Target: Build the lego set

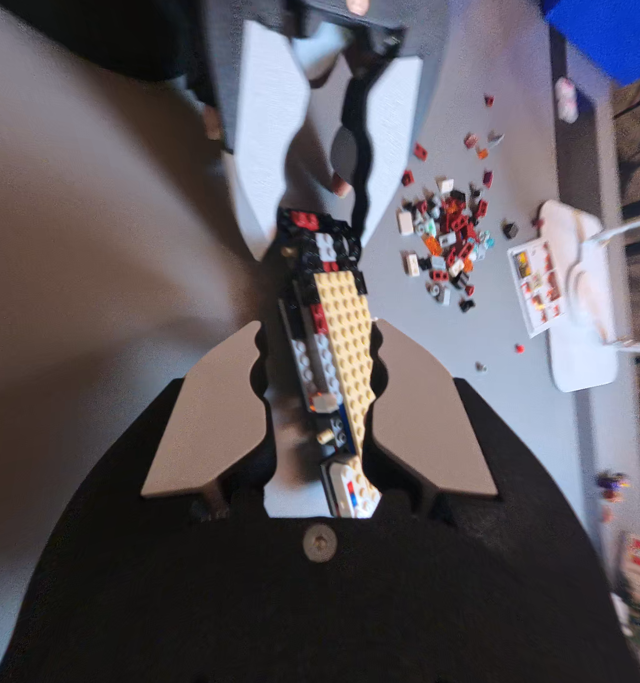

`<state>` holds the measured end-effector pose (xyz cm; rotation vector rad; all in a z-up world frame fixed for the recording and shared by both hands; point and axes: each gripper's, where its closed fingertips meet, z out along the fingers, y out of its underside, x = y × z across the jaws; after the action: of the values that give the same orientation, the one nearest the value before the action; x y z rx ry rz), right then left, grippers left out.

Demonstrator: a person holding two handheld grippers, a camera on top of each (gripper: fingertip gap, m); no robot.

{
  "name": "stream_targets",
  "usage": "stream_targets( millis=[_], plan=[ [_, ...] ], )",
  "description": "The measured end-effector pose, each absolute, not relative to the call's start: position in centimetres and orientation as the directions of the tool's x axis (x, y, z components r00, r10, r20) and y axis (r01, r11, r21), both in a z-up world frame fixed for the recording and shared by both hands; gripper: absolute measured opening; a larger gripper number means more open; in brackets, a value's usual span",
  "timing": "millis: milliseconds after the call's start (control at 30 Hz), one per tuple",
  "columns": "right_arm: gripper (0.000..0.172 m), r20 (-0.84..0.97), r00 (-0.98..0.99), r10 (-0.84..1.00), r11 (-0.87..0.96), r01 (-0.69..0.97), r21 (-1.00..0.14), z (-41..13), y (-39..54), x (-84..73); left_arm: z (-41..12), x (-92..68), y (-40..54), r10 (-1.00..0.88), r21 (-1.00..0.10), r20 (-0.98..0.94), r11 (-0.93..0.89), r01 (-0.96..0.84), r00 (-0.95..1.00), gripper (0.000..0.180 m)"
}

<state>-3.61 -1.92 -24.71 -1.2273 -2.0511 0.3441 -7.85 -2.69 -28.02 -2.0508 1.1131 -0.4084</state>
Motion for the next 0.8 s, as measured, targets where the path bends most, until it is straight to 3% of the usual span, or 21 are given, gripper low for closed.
stream_targets(
  millis=[100,300,467,600,800],
  plan=[
    [0.068,0.273,-0.316,0.909,0.417,0.708,-0.569,-24.9,-0.8,-2.5,-28.1,-7.4,-3.1,-0.835,-0.74,-0.094,-0.306,-0.599,0.542,0.062],
    [0.058,0.27,-0.362,0.892,0.451,0.731,-0.513,-27.1,0.0,-1.9,-26.1,-7.6,-3.2,-0.842,-0.815,0.021,-0.327,-0.478,0.539,0.062],
    [0.055,0.189,-0.221,0.957,0.285,0.594,-0.752,-23.7,1.1,-2.5,-21.4,-13.4,0.7,-0.675,-0.925,0.026,-0.296,-0.239,0.737,0.034],
    [0.049,0.154,-0.097,0.983,0.181,0.474,-0.862,-21.1,3.9,-2.4,-23.2,-19.2,2.4,-0.481,-0.862,-0.042,-0.425,-0.275,0.876,0.024],
    [0.042,0.112,-0.059,0.992,0.126,0.409,-0.904,-21.0,5.1,-2.4,-26.5,-19.8,2.1,-0.481,-0.771,-0.083,-0.524,-0.362,0.873,0.022]
  ],
)
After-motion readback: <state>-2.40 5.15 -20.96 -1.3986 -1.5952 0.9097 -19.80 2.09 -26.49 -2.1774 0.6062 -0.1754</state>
